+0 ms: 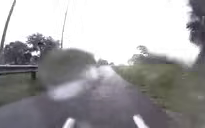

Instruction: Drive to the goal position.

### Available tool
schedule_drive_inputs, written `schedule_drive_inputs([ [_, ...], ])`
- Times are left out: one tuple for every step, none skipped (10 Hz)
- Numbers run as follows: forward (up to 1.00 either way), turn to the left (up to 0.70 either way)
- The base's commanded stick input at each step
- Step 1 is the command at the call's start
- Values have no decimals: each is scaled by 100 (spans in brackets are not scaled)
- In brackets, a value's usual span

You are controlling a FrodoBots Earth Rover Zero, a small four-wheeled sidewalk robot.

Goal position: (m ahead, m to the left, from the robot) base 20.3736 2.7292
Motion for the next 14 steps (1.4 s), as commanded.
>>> schedule_drive_inputs([
  [85,0],
  [85,0],
  [85,0],
  [85,0],
  [85,0],
  [85,0],
  [85,0],
  [85,0],
  [85,0],
  [85,0],
  [85,0],
  [85,0],
  [85,0],
  [85,0],
])
